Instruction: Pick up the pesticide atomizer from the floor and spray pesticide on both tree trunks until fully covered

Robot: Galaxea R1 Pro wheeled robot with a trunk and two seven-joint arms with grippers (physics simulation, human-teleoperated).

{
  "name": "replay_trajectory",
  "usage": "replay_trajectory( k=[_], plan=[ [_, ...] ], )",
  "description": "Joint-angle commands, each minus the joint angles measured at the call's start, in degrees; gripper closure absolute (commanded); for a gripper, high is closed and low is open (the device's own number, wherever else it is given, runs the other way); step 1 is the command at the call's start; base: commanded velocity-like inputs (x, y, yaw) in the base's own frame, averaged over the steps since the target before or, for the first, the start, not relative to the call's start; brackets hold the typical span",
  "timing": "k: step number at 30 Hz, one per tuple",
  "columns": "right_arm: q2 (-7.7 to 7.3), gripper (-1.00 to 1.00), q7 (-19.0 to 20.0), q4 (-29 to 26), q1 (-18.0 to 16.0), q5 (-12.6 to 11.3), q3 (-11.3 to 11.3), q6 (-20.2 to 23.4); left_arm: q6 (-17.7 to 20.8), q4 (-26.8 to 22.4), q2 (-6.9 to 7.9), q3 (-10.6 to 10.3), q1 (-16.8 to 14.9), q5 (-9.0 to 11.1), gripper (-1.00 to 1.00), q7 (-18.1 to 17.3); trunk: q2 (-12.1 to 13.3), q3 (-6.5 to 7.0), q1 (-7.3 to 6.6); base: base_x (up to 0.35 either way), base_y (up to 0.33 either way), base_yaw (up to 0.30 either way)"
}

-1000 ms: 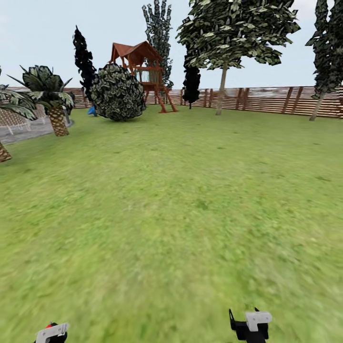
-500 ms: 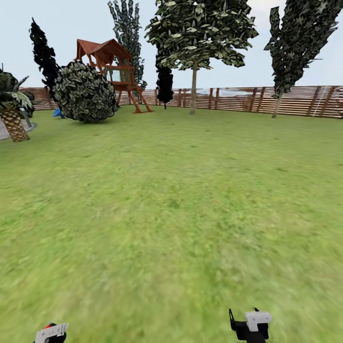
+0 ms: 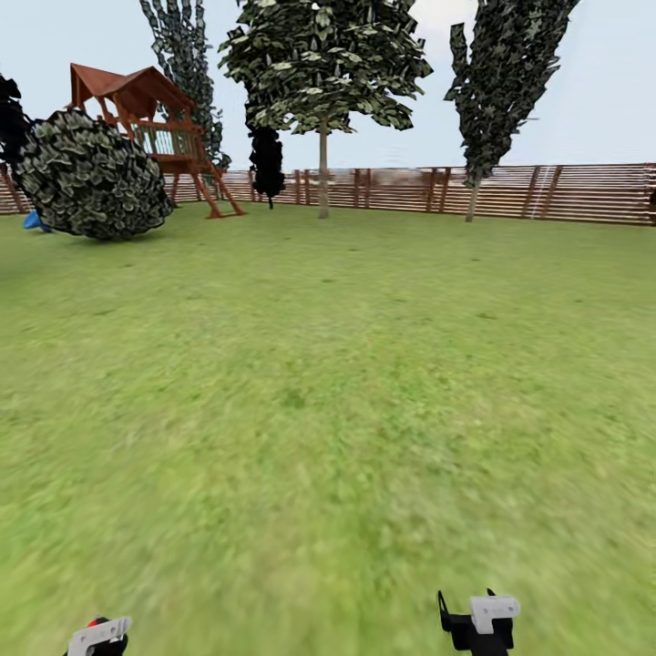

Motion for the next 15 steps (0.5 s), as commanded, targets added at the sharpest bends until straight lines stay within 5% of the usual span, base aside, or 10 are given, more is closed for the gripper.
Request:
replay_trajectory(
  k=[1,7,15],
  plan=[
    [0.04,-1.00,-0.42,0.10,-0.07,0.61,-0.18,-0.17,-0.08,0.04,0.01,0.21,-0.02,0.61,1.00,-0.62,-0.02,-0.05,0.02,0.336,0.000,-0.300],
    [0.06,-1.00,-0.42,0.10,-0.07,0.65,-0.18,-0.14,-0.08,0.04,0.07,0.28,-0.02,0.65,1.00,-0.60,-0.02,-0.05,0.02,0.337,0.000,-0.285],
    [-0.02,-1.00,-0.25,0.10,-0.07,0.79,-0.17,-0.08,-0.08,0.06,0.09,0.30,-0.01,0.70,1.00,-0.60,-0.02,-0.05,0.02,0.338,0.000,-0.037]
  ],
)
